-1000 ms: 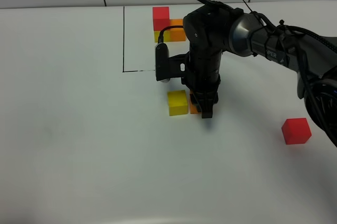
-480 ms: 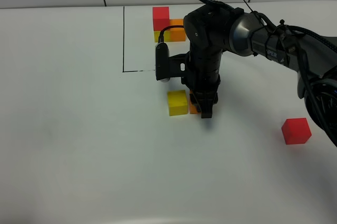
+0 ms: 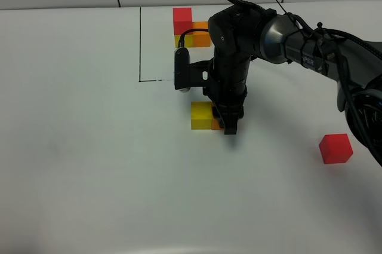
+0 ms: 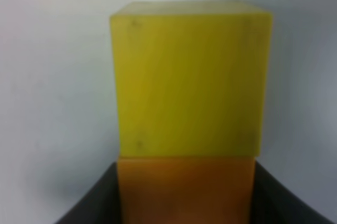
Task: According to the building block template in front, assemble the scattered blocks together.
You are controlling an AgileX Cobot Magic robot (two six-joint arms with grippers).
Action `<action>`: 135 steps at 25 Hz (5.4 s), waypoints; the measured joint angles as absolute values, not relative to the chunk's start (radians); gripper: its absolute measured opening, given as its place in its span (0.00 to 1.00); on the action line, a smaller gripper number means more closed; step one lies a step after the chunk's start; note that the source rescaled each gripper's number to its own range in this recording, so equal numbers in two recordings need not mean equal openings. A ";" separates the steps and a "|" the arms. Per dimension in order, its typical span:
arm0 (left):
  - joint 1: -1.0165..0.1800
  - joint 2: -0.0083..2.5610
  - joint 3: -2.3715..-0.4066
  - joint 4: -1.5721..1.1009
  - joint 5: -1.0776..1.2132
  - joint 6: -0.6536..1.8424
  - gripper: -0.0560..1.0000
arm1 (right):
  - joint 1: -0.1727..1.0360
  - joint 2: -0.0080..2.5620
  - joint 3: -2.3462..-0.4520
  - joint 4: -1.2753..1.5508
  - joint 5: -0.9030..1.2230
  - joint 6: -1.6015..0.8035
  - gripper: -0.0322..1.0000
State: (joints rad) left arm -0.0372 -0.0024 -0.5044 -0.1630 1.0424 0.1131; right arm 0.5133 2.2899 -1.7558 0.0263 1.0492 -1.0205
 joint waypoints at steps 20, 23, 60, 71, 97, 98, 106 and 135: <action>-0.037 -0.002 -0.504 -0.163 1.042 0.113 0.17 | 0.513 2.290 -1.756 0.020 1.049 -1.064 0.04; -0.037 -0.002 -0.504 -0.163 1.042 0.113 0.17 | 0.513 2.290 -1.756 0.020 1.049 -1.051 0.04; -0.037 -0.002 -0.504 -0.163 1.042 0.113 0.17 | 0.209 1.742 -1.191 -0.016 0.827 -0.363 0.82; -0.037 -0.002 -0.504 -0.163 1.042 0.113 0.17 | 0.033 1.753 -0.966 0.082 0.734 -0.173 0.81; -0.037 -0.002 -0.504 -0.163 1.042 0.113 0.17 | 0.241 1.795 -1.164 0.078 0.909 -0.646 0.05; -0.037 -0.002 -0.504 -0.163 1.042 0.113 0.17 | 0.277 1.804 -1.204 0.069 0.936 -0.691 0.05; -0.037 -0.002 -0.504 -0.163 1.042 0.113 0.17 | 0.558 1.977 -1.596 -0.042 1.151 -0.863 0.05; -0.037 -0.002 -0.504 -0.163 1.042 0.113 0.17 | 0.583 2.274 -1.957 0.010 1.217 -1.009 0.04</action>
State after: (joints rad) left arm -0.0372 -0.0024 -0.5044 -0.1630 1.0424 0.1131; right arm 0.5832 2.2737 -1.9566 0.0100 1.2167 -1.0095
